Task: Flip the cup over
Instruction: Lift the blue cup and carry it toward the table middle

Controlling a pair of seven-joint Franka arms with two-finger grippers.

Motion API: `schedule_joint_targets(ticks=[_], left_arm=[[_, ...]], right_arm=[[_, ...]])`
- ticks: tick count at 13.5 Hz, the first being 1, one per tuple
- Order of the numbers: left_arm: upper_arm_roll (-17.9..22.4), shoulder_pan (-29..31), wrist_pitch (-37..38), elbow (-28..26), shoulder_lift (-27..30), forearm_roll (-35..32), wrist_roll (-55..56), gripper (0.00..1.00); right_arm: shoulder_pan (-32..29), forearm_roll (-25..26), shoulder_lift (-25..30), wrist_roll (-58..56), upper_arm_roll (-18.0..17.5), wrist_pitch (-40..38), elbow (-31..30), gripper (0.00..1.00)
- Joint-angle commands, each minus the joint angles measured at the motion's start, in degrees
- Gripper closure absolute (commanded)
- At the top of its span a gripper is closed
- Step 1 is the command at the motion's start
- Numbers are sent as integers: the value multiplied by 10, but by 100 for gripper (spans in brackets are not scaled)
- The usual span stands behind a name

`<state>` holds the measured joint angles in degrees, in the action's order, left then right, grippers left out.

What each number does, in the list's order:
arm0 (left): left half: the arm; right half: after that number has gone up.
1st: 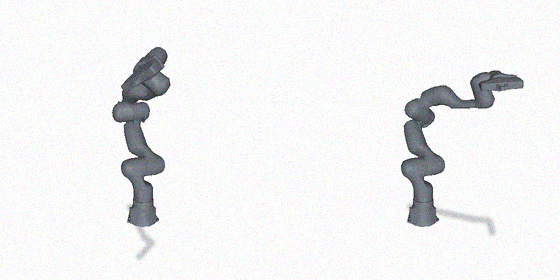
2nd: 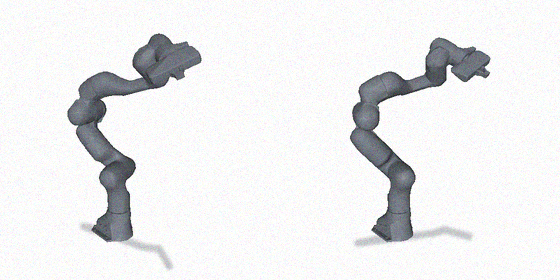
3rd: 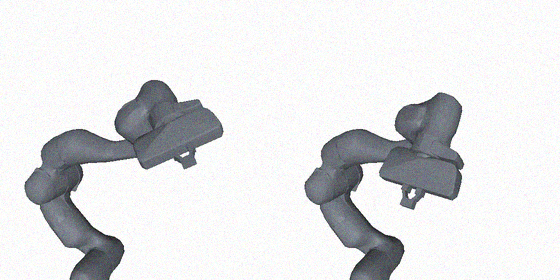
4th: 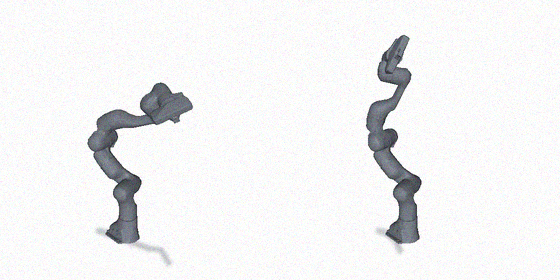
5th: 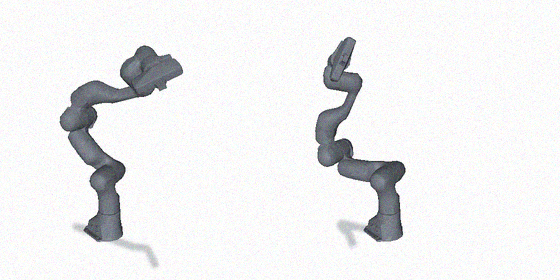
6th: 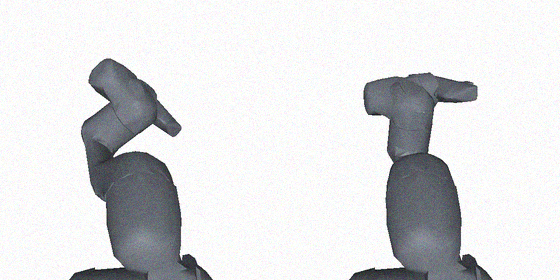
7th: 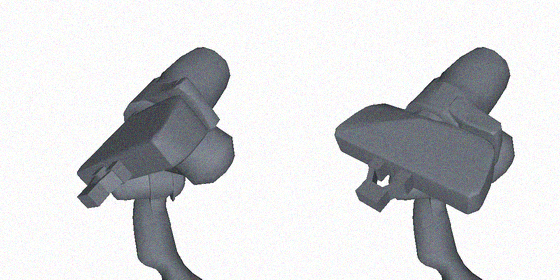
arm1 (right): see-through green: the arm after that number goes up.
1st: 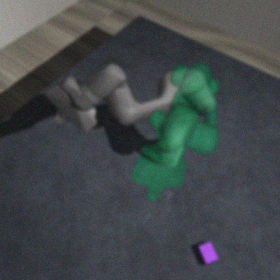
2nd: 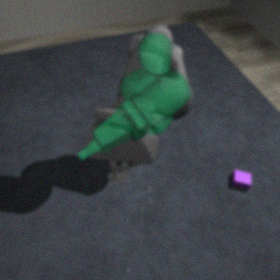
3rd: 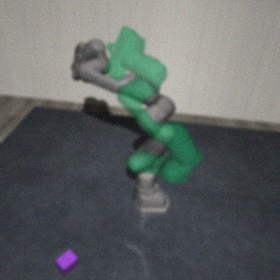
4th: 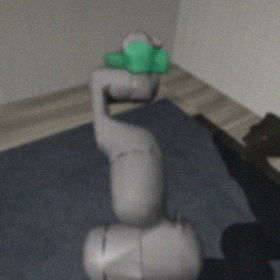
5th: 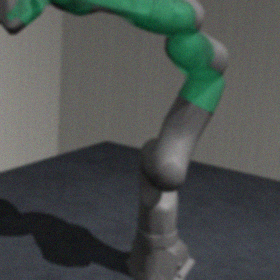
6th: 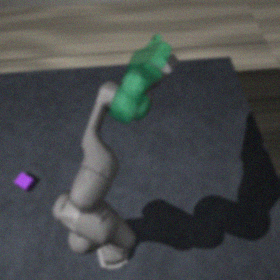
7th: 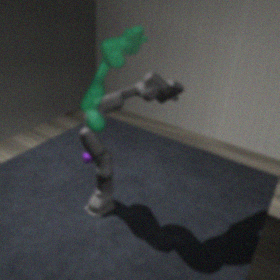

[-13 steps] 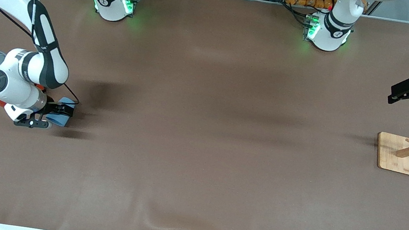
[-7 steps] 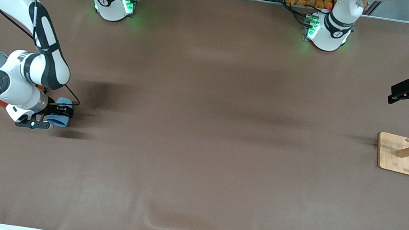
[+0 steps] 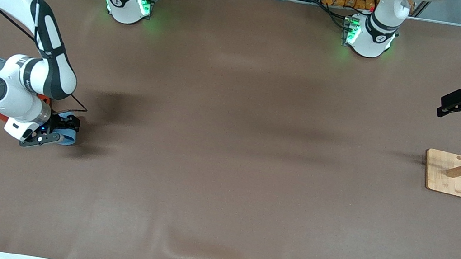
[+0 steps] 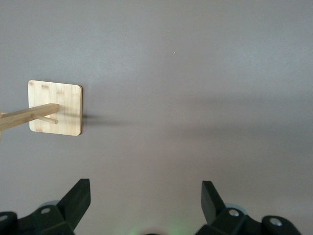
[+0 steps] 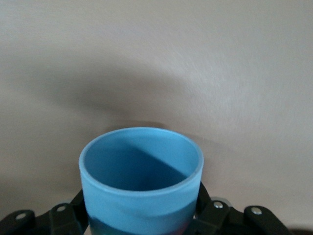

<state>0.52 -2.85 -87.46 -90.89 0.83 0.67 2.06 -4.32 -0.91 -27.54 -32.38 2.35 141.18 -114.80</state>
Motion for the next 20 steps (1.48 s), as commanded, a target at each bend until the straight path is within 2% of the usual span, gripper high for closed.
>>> schedule_joint_targets(ticks=[1,7,9,11,14,20], left_arm=[[-3,6,11,10,-4,7,-9,0],[-3,6,11,10,-4,7,-9,0],[-3,6,11,9,-4,8,-9,0],[-3,6,11,9,-4,8,-9,0],[-3,6,11,9,-4,9,-9,0],[-3,6,11,8,-5,11,-9,0]], right_arm=[[1,-5,35,-114,-21,0,-7,43],[13,-4,57,-145,-131,0,3,42],[55,-3,51,-137,-154,2,18,41],[122,5,37,-133,-153,5,48,40],[184,12,-16,-134,-152,9,101,40],[328,99,-108,-74,-121,9,202,41]])
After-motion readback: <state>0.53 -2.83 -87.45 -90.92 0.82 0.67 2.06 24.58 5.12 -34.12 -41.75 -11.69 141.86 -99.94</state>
